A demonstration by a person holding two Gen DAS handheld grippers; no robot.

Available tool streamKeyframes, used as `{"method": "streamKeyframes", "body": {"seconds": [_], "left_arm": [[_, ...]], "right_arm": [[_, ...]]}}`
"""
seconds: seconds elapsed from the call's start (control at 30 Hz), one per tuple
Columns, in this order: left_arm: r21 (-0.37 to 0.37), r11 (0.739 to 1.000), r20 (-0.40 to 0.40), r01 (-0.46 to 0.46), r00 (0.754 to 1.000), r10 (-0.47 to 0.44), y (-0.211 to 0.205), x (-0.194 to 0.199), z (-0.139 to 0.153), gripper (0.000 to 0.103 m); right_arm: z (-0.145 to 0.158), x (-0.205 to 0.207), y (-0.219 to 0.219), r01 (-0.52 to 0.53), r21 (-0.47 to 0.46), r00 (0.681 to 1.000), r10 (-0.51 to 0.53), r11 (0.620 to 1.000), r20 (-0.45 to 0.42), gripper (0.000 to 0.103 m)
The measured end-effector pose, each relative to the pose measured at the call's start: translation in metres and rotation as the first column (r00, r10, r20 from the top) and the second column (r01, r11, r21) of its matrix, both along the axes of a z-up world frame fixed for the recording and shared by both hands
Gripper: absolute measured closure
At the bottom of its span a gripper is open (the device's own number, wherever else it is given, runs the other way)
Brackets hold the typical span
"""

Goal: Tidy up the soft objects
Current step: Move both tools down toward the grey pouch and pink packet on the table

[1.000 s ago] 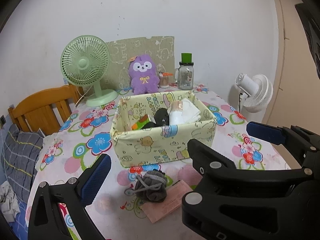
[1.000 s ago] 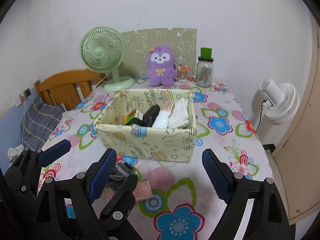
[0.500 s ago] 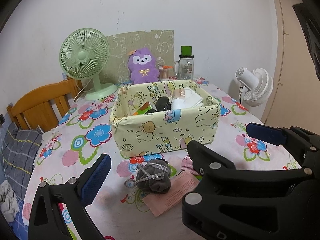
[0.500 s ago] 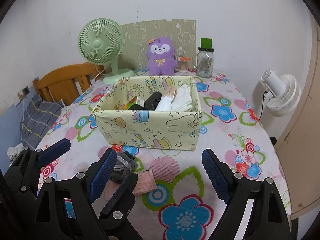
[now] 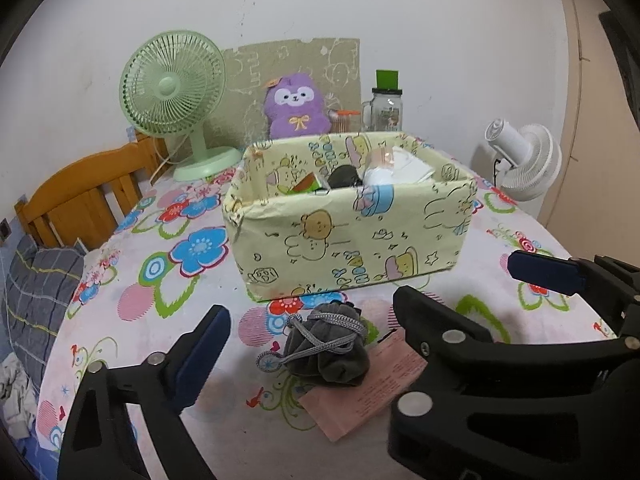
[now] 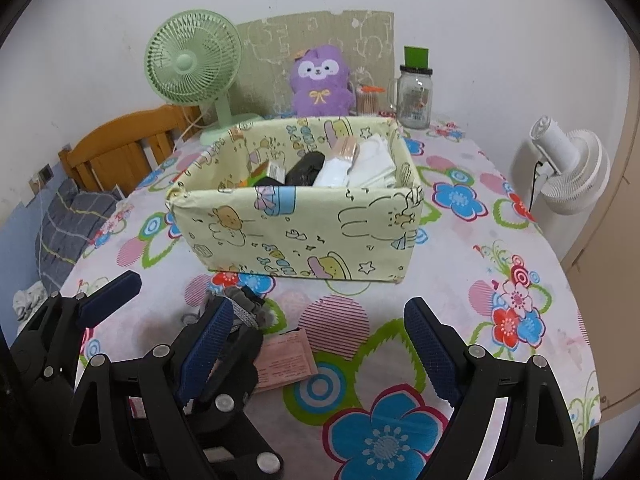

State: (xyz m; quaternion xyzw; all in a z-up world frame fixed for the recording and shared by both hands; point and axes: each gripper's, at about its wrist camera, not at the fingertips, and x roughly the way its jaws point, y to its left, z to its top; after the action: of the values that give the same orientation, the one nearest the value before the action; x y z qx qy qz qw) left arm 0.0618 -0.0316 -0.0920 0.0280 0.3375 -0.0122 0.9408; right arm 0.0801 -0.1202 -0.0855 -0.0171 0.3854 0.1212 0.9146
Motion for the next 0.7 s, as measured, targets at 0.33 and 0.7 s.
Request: {"method": "streamKeyframes", "body": {"seconds": [0.33, 0.7], "left_arm": [[-0.016, 1.0, -0.05, -0.001, 0.999, 0.0, 0.005, 0.013, -0.016, 0.019], [-0.022, 1.0, -0.107, 0.0, 0.994, -0.002, 0.007, 0.027, -0.032, 0.039]], "right_arm": [[-0.014, 0.014, 0.003, 0.001, -0.008, 0.999, -0.002, 1.0, -0.041, 0.014], [-0.029, 0.029, 0.003, 0.009, -0.02, 0.996, -0.011, 1.0, -0.085, 0.014]]}}
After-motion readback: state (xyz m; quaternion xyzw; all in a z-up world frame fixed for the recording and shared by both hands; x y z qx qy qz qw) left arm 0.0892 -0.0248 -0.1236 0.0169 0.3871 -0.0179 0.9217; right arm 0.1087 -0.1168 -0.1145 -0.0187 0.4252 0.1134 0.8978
